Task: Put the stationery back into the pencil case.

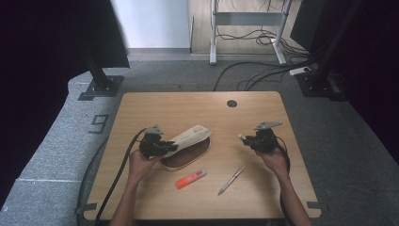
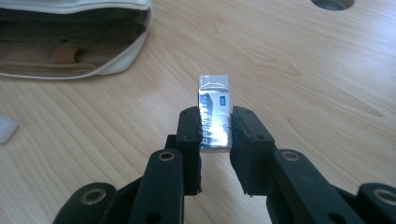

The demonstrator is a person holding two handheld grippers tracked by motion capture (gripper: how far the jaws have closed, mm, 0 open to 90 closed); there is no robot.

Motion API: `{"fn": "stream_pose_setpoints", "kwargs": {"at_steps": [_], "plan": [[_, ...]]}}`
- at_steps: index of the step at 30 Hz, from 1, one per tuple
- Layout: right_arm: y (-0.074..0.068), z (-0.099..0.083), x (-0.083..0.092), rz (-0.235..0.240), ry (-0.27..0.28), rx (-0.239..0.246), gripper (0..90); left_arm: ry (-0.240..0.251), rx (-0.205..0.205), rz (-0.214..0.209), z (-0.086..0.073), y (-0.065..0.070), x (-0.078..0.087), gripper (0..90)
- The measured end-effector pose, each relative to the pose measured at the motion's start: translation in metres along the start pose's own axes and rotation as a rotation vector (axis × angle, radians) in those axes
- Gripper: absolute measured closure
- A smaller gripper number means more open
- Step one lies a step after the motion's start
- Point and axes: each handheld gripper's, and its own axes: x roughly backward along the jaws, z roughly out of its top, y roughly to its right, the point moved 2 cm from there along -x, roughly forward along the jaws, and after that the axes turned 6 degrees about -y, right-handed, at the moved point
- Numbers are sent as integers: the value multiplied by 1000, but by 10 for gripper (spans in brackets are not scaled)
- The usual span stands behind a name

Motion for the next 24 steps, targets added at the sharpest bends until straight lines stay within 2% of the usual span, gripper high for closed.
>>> {"fn": "stream_pose_setpoints", "kwargs": {"at_steps": [17,24], "plan": [[-29,11,-14,59,12,55,719,19,2,11,1,2,2,765],[-40,18,-25,75,5,70,719,18,0,14,1,2,2,765]]}}
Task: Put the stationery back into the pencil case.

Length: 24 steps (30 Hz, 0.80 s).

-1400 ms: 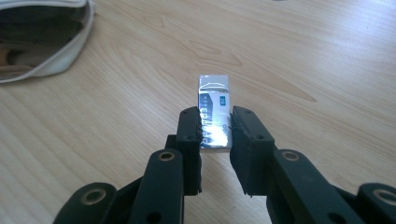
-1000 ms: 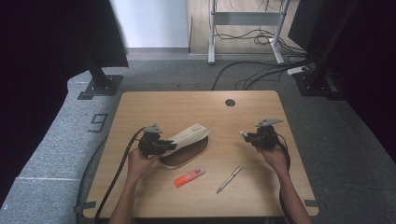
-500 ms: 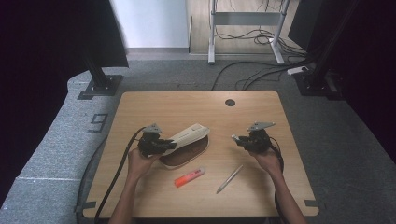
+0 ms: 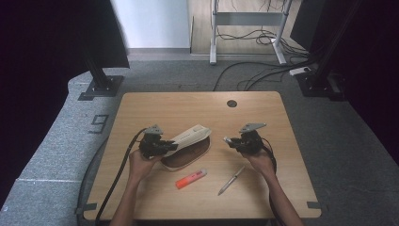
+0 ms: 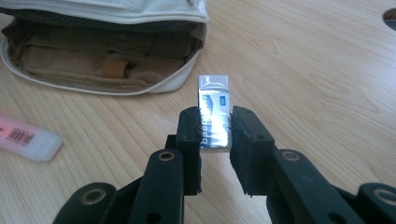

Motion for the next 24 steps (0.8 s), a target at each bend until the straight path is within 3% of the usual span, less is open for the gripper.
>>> {"fn": "stream_pose_setpoints", "kwargs": {"at_steps": [24], "plan": [[-26,28,-38,38,-39,55,719,11,9,-9,1,1,0,765]]}}
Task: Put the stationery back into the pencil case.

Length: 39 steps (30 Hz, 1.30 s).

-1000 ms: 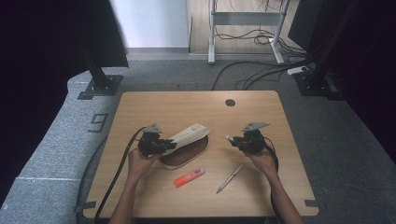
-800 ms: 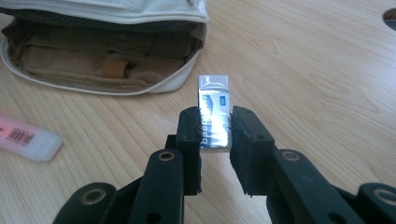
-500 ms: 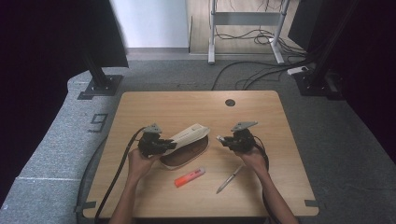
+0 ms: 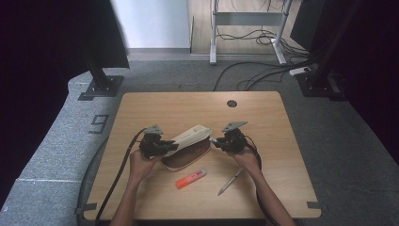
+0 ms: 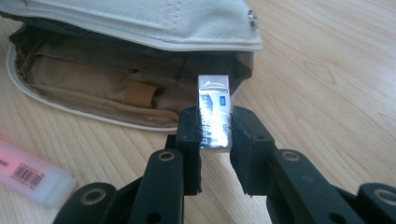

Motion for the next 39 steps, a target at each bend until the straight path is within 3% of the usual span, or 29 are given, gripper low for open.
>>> {"fn": "stream_pose_setpoints", "kwargs": {"at_steps": [17,39], "plan": [[-7,11,-27,11,-35,1,718,8,5,-6,1,1,1,765],[-7,22,-52,-31,-39,7,718,4,-3,-8,1,2,0,765]]}}
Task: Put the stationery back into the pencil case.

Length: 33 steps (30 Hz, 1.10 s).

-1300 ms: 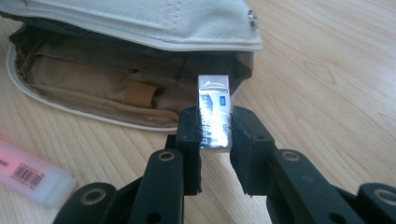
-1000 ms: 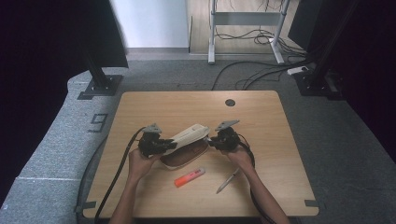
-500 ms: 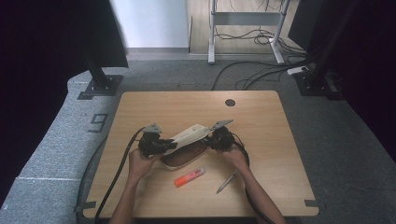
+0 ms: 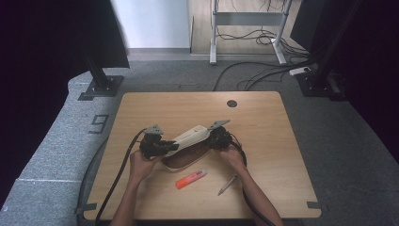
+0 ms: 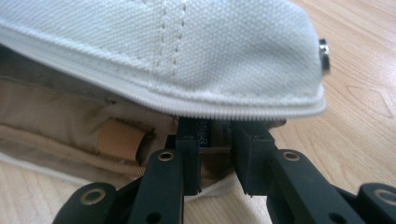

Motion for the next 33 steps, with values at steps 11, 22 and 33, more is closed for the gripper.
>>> {"fn": "stream_pose_setpoints", "kwargs": {"at_steps": [11,22,33], "plan": [[0,6,-7,-26,16,3,715,1,-2,-5,0,1,0,765],[-1,5,-5,0,13,18,589,-5,-12,4,0,0,0,765],[-1,-6,15,25,-15,34,358,-6,-14,4,0,0,0,765]]}}
